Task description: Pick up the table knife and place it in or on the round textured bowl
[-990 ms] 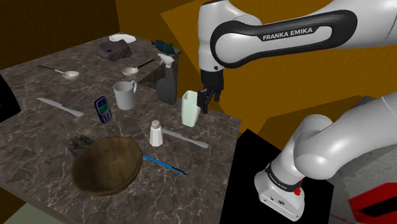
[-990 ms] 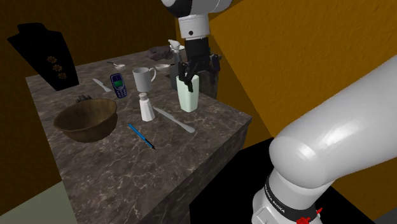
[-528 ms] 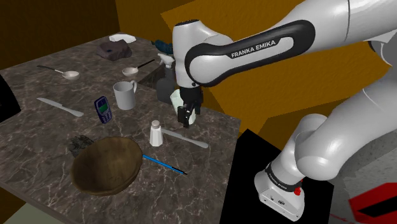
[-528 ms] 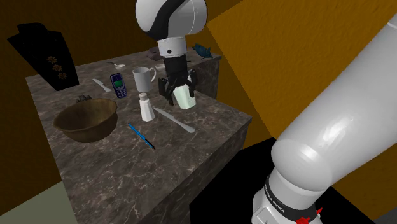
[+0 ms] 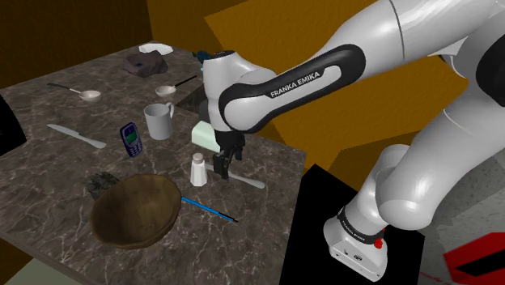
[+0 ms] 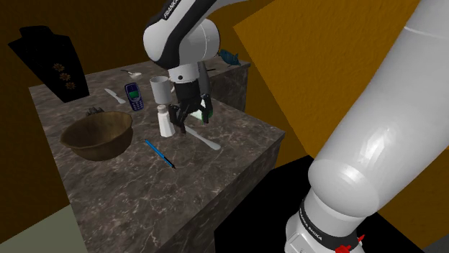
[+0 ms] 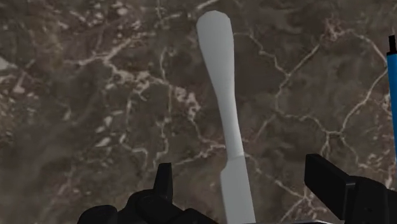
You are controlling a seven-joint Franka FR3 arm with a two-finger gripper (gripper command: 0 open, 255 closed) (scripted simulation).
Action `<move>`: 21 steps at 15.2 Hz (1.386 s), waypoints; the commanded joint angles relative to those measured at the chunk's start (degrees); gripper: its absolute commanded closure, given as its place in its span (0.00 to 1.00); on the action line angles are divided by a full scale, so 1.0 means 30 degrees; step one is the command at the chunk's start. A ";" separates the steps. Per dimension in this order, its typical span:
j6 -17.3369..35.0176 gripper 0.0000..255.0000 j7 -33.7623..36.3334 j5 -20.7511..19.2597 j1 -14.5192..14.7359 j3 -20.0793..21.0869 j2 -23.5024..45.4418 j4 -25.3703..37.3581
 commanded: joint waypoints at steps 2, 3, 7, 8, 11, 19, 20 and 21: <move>0.0878 0.00 0.0061 0.0012 0.0059 0.0073 0.0276 -0.0592; 0.1035 0.00 0.0068 0.0008 0.0064 0.0081 0.0339 -0.0687; 0.1035 0.00 0.0068 0.0008 0.0064 0.0081 0.0339 -0.0687; 0.1035 0.00 0.0068 0.0008 0.0064 0.0081 0.0339 -0.0687; 0.1035 1.00 0.0068 0.0008 0.0064 0.0081 0.0338 -0.0688; 0.0927 1.00 0.0096 -0.0018 0.0062 0.0082 0.0415 -0.0506; 0.1035 1.00 0.0068 0.0007 0.0072 0.0073 0.0338 -0.0688; 0.0768 1.00 0.0056 0.0033 0.0074 0.0061 0.0172 -0.0584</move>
